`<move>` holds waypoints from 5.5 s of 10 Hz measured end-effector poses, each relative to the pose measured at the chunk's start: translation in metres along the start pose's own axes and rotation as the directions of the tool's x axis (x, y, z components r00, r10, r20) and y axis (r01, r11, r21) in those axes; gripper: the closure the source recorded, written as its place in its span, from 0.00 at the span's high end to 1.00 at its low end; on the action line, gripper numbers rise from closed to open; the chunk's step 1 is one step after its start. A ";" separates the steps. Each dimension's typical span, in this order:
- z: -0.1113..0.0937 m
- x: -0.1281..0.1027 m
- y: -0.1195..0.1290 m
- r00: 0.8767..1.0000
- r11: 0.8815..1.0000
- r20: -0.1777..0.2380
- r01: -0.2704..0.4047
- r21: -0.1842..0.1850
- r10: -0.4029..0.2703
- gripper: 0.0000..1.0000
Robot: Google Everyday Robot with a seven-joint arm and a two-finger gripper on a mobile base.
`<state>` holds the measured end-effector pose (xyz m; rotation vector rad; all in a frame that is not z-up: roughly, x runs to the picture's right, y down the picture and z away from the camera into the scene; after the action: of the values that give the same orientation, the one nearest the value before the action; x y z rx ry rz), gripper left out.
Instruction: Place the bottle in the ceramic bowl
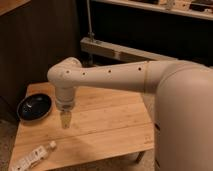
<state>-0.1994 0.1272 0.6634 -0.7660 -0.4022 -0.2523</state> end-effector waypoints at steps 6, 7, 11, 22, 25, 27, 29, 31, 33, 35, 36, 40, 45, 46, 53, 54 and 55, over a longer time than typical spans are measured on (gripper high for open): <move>0.034 -0.055 0.008 0.892 0.903 0.149 0.428 0.030 -0.427 0.65; 0.046 -0.073 0.019 0.881 0.894 0.162 0.449 0.010 -0.444 0.65; 0.085 -0.103 0.046 0.867 0.875 0.179 0.481 -0.060 -0.464 0.65; 0.152 -0.093 0.044 0.891 0.889 0.103 0.451 -0.075 -0.443 0.65; 0.164 -0.092 0.035 0.896 0.900 0.140 0.431 -0.059 -0.420 0.65; 0.172 -0.090 0.030 0.897 0.907 0.177 0.418 -0.053 -0.404 0.65; 0.178 -0.087 0.025 0.899 0.915 0.215 0.401 -0.052 -0.382 0.65; 0.184 -0.085 0.023 0.898 0.922 0.255 0.384 -0.057 -0.358 0.65; 0.188 -0.083 0.024 0.897 0.926 0.281 0.372 -0.064 -0.341 0.65; 0.192 -0.080 0.028 0.890 0.927 0.324 0.366 -0.082 -0.322 0.65; 0.195 -0.080 0.030 0.885 0.926 0.342 0.365 -0.093 -0.314 0.65; 0.208 -0.092 0.037 0.858 0.907 0.424 0.388 -0.166 -0.290 0.39; 0.217 -0.102 0.033 0.841 0.882 0.484 0.398 -0.253 -0.241 0.00; 0.211 -0.098 0.024 0.842 0.887 0.483 0.392 -0.242 -0.240 0.00; 0.086 -0.111 -0.027 0.884 0.924 0.345 0.369 -0.099 -0.316 0.00; 0.076 -0.111 -0.041 0.897 0.931 0.310 0.356 -0.079 -0.316 0.00; 0.072 -0.107 -0.056 0.906 0.937 0.288 0.342 -0.065 -0.311 0.00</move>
<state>-0.3341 0.1479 0.6980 -0.8472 -0.7881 -0.4909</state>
